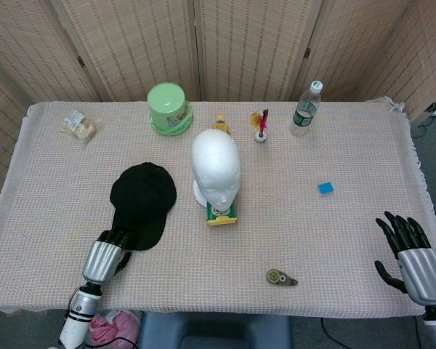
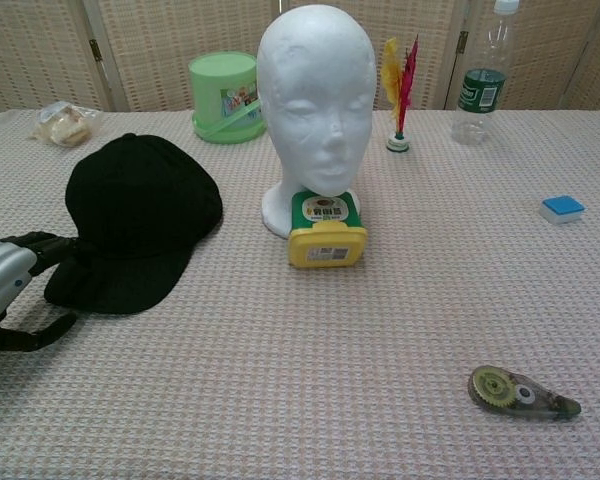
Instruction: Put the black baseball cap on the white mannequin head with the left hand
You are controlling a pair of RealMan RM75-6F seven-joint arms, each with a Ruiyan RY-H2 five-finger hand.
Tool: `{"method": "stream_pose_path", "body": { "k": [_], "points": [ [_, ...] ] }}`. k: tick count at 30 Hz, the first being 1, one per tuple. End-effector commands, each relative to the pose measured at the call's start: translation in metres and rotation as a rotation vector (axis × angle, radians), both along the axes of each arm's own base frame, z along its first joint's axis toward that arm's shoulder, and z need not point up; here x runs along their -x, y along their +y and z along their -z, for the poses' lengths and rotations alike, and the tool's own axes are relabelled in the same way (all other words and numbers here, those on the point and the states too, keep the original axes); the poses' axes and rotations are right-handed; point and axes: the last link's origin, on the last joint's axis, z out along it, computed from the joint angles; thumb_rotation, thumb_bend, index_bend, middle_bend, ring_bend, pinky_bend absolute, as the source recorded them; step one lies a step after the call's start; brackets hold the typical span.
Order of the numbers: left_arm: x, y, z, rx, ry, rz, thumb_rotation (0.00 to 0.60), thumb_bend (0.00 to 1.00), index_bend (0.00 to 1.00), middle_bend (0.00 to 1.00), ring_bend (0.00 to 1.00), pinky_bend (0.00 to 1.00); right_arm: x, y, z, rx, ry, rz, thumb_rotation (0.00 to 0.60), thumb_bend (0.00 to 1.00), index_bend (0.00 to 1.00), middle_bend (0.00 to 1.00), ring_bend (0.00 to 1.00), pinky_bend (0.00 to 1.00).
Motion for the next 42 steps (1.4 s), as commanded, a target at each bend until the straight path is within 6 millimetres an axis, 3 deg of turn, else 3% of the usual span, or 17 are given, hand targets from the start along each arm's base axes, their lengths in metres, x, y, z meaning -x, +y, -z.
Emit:
{"method": "stream_pose_path", "body": {
  "k": [1,3,8,26,32,42],
  "points": [
    [0.001,-0.001,0.0,-0.004,0.005,-0.005,0.6,0.36,0.17,0.23,0.2,0.34,0.0,0.0,0.0,-0.001,0.0,0.0,0.6,0.3,0.0,0.0,0.0,0.0],
    [0.003,-0.003,0.001,-0.009,0.02,-0.013,0.6,0.36,0.14,0.18,0.15,0.31,-0.001,0.001,0.0,-0.004,-0.002,-0.004,0.6,0.3,0.0,0.0,0.0,0.0],
    [0.004,-0.004,0.003,-0.021,0.03,-0.012,0.6,0.36,0.11,0.14,0.11,0.28,-0.002,0.003,0.0,-0.009,-0.003,-0.008,0.6,0.3,0.0,0.0,0.0,0.0],
    [0.004,0.003,0.015,-0.046,0.026,0.005,0.6,0.36,0.11,0.14,0.11,0.27,-0.002,0.004,0.0,-0.009,-0.005,-0.009,0.6,0.31,0.0,0.0,0.0,0.0],
    [0.003,0.002,0.019,-0.055,0.007,0.014,0.6,0.36,0.16,0.14,0.11,0.27,-0.002,0.005,-0.002,-0.005,-0.009,-0.011,0.6,0.3,0.0,0.0,0.0,0.0],
    [0.001,0.002,0.027,-0.049,-0.009,0.033,0.6,0.36,0.24,0.28,0.16,0.27,-0.001,0.006,-0.003,-0.002,-0.008,-0.008,0.6,0.31,0.0,0.0,0.0,0.0]
  ]
}}
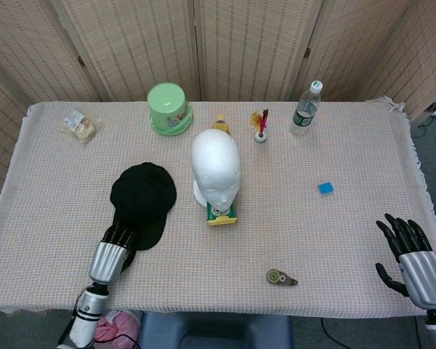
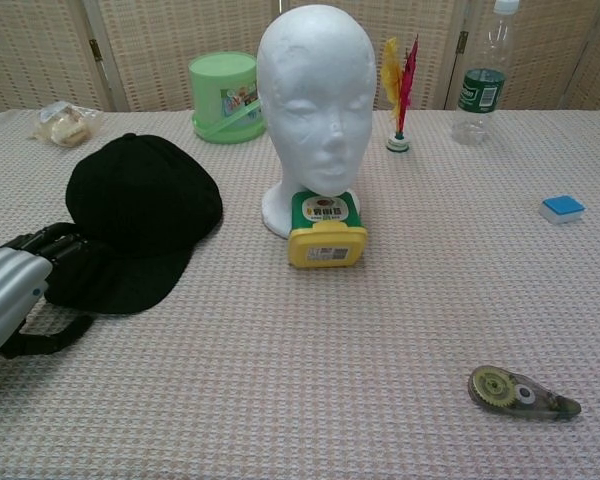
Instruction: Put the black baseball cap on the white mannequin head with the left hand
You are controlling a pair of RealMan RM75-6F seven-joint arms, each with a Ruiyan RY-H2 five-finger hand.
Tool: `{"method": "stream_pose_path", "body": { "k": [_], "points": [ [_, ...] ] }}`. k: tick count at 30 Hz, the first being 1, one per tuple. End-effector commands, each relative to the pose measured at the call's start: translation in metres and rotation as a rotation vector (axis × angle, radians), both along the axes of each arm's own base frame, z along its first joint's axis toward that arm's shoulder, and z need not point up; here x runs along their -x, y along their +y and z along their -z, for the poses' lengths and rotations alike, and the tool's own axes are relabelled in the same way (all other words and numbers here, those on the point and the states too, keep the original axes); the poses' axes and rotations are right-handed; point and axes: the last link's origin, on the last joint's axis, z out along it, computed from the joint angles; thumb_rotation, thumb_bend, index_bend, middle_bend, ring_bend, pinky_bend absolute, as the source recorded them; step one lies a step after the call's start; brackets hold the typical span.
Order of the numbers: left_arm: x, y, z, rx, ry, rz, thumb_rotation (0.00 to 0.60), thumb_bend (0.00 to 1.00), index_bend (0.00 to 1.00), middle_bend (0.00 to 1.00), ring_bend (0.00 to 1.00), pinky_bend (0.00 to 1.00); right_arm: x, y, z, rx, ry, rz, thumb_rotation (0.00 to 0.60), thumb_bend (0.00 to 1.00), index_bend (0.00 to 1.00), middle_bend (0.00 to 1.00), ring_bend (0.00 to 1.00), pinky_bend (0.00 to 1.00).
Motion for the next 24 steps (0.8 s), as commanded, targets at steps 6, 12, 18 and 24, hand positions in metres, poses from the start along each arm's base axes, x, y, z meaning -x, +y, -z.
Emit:
{"method": "stream_pose_path", "body": {
  "k": [6,12,18,24],
  "points": [
    [-0.001,0.001,0.006,0.013,0.004,0.005,0.6,0.36,0.25,0.28,0.17,0.28,0.0,0.0,0.0,0.001,0.001,0.001,0.6,0.3,0.0,0.0,0.0,0.0],
    [-0.001,0.005,0.005,-0.004,0.006,0.005,0.6,0.36,0.27,0.28,0.2,0.31,0.0,0.0,0.0,0.0,0.001,0.002,0.6,0.3,0.0,0.0,0.0,0.0],
    [-0.003,0.008,0.006,-0.013,0.006,0.014,0.6,0.36,0.3,0.29,0.2,0.32,0.0,0.0,0.0,0.002,0.002,0.002,0.6,0.3,0.0,0.0,0.0,0.0],
    [-0.005,0.012,0.006,-0.018,0.001,0.024,0.6,0.36,0.32,0.32,0.21,0.33,0.0,-0.001,0.0,0.005,0.003,0.003,0.6,0.31,0.0,0.0,0.0,0.0]
  ]
}}
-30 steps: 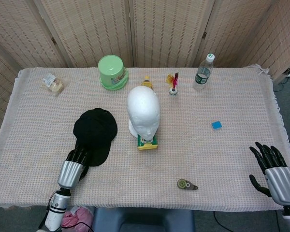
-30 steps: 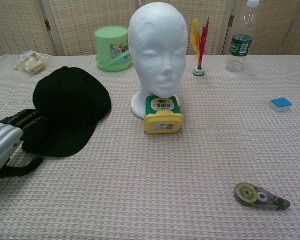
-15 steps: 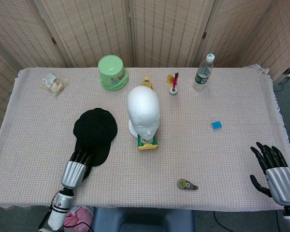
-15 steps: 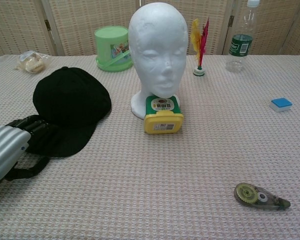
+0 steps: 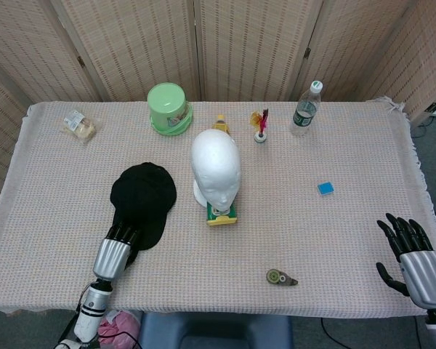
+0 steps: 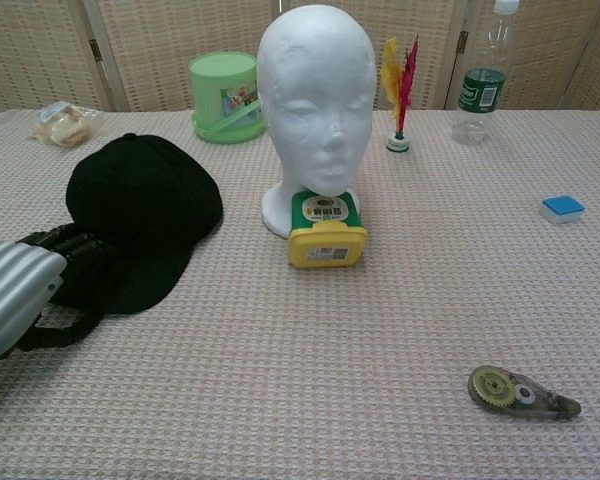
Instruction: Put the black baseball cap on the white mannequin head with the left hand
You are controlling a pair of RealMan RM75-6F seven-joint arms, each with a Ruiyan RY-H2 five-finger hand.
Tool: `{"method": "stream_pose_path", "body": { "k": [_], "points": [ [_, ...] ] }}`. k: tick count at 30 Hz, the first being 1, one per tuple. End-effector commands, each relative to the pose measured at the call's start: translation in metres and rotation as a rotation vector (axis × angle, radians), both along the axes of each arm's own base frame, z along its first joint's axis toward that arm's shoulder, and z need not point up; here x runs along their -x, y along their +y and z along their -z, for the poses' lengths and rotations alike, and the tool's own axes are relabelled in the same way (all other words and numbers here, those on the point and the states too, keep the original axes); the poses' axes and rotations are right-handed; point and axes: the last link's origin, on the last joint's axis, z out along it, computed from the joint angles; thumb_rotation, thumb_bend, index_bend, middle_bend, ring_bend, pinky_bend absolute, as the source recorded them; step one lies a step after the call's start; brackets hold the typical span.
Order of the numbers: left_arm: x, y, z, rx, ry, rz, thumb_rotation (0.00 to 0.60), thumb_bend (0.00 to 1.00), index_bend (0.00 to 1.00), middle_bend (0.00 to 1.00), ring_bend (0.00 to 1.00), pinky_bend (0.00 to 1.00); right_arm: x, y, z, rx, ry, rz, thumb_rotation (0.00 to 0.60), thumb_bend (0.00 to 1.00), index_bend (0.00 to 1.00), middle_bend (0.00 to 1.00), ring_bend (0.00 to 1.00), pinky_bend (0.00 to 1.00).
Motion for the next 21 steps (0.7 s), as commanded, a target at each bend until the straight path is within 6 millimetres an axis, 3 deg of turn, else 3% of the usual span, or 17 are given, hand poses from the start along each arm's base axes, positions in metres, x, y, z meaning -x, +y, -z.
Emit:
{"method": "stream_pose_path", "body": {
  "k": [1,13,21],
  "points": [
    [-0.0007,0.0018,0.0008,0.0,-0.002,0.001,0.6,0.36,0.33,0.32,0.22,0.34,0.0,0.0,-0.0002,0.001,0.0,0.0,0.6,0.31,0.0,0.0,0.0,0.0],
    [-0.0045,0.007,0.0031,-0.018,-0.017,-0.003,0.6,0.37,0.4,0.4,0.3,0.39,0.001,-0.0003,-0.0018,0.009,0.001,0.005,0.6,0.31,0.0,0.0,0.0,0.0],
    [-0.0064,0.008,-0.001,-0.066,-0.061,-0.009,0.6,0.41,0.54,0.57,0.44,0.53,0.0008,0.0006,-0.0017,0.007,0.003,0.003,0.6,0.3,0.0,0.0,0.0,0.0]
  ]
}}
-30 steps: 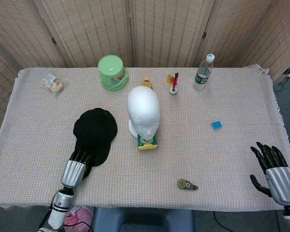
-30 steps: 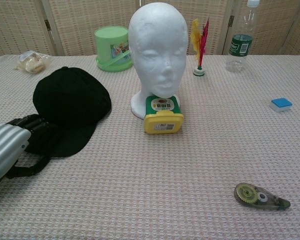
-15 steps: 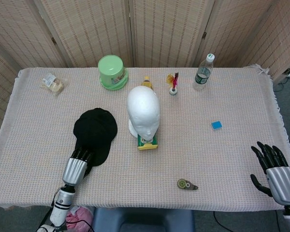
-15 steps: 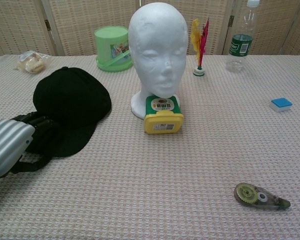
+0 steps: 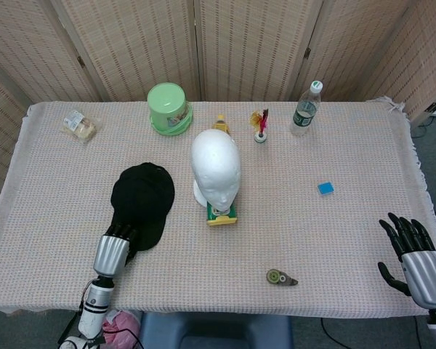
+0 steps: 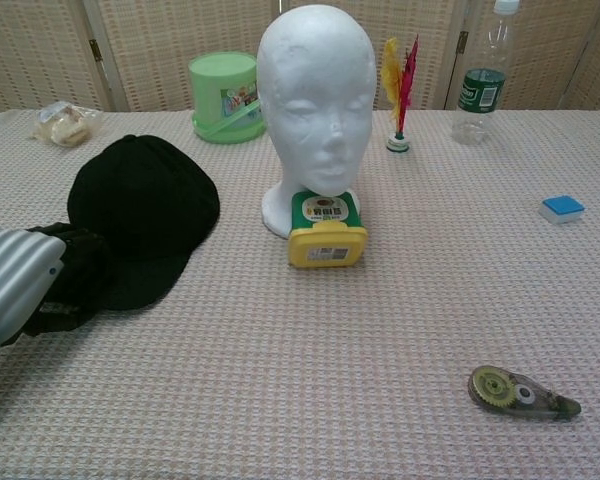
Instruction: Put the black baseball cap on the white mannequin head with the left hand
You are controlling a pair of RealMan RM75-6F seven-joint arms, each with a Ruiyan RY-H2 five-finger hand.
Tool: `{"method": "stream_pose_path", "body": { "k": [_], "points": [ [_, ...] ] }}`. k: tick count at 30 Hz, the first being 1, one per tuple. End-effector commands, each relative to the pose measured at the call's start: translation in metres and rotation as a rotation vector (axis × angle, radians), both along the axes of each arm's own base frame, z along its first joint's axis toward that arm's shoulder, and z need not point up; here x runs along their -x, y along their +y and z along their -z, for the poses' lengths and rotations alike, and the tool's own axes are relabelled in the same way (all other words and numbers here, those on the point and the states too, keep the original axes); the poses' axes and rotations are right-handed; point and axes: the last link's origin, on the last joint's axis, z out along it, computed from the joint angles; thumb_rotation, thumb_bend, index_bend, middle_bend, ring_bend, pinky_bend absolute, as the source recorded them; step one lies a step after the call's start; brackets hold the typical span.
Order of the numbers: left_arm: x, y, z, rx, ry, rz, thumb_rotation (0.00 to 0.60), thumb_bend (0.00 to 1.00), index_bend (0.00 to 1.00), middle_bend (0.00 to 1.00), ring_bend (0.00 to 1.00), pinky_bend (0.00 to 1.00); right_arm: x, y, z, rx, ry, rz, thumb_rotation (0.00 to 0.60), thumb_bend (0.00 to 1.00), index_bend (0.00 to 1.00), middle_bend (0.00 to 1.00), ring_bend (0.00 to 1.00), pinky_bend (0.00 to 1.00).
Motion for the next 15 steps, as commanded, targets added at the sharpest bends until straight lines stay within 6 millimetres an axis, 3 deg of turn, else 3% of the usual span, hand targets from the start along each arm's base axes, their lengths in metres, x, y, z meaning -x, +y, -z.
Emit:
{"method": "stream_pose_path", "body": {
  "k": [1,15],
  "points": [
    [0.0,0.001,-0.002,-0.013,-0.009,0.0,0.6,0.42,0.55,0.58,0.45,0.54,0.0,0.0,0.0,0.0,0.0,-0.001,0.6,0.31,0.0,0.0,0.0,0.0],
    [-0.003,0.013,-0.04,-0.221,-0.023,0.055,0.6,0.46,0.59,0.61,0.47,0.56,-0.003,0.003,0.003,-0.015,0.005,-0.011,0.6,0.31,0.0,0.0,0.0,0.0]
  ]
}}
